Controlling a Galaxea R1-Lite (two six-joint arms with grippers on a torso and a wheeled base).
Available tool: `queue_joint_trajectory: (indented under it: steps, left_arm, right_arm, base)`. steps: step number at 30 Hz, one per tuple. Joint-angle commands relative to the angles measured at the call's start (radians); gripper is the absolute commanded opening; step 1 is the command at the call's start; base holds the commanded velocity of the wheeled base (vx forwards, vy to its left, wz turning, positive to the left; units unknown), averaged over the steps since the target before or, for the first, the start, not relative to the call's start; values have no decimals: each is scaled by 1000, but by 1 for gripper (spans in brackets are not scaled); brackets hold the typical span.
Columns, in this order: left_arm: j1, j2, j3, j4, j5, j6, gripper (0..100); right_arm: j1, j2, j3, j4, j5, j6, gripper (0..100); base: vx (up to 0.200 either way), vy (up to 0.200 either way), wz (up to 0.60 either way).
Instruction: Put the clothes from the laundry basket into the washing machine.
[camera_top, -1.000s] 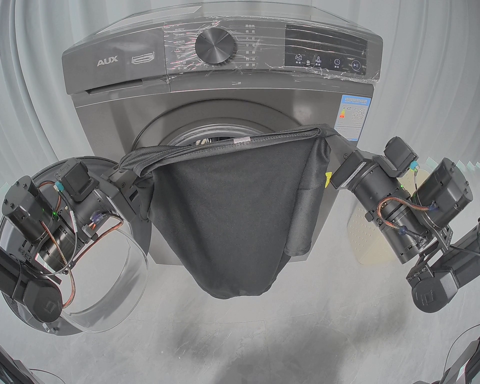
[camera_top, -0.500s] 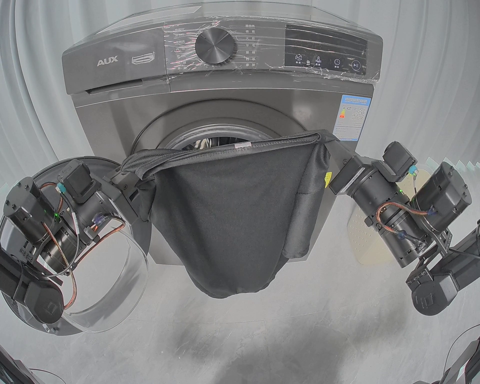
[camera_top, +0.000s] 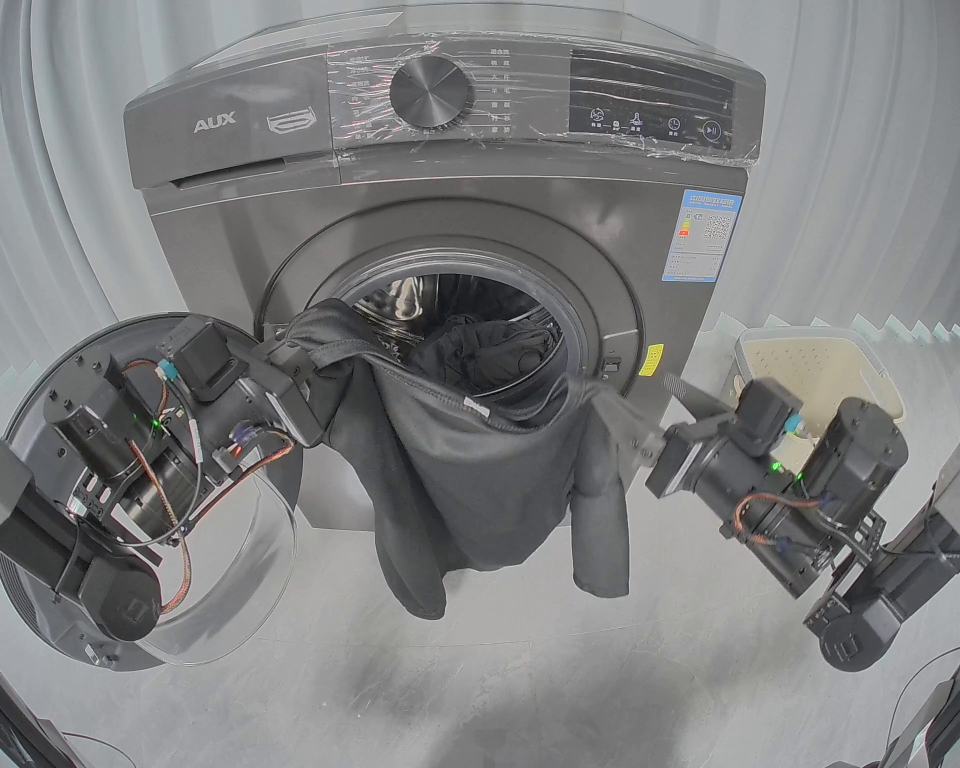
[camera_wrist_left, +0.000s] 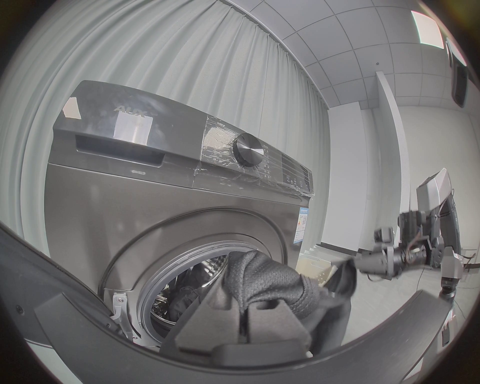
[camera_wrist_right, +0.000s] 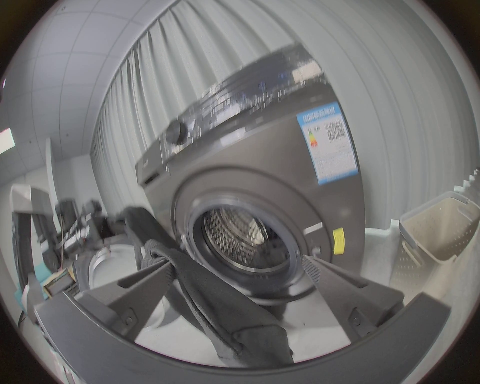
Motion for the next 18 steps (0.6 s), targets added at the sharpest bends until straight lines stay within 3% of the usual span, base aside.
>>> queue_joint_trajectory:
  steps: [1, 12, 18]
  left_arm:
    - [-39, 43, -65, 10, 45, 1, 0]
    - [-102, 61, -185, 109, 125, 1, 0]
    - [-123, 63, -202, 124, 139, 3, 0]
  right_arm:
    - [15, 106, 123, -11, 6, -29, 100]
    - [20, 200, 271, -12, 102, -30, 100]
    - [27, 284, 173, -16, 107, -40, 100]
  base:
    - [0, 0, 0]
    - [0, 0, 0]
    - [0, 0, 0]
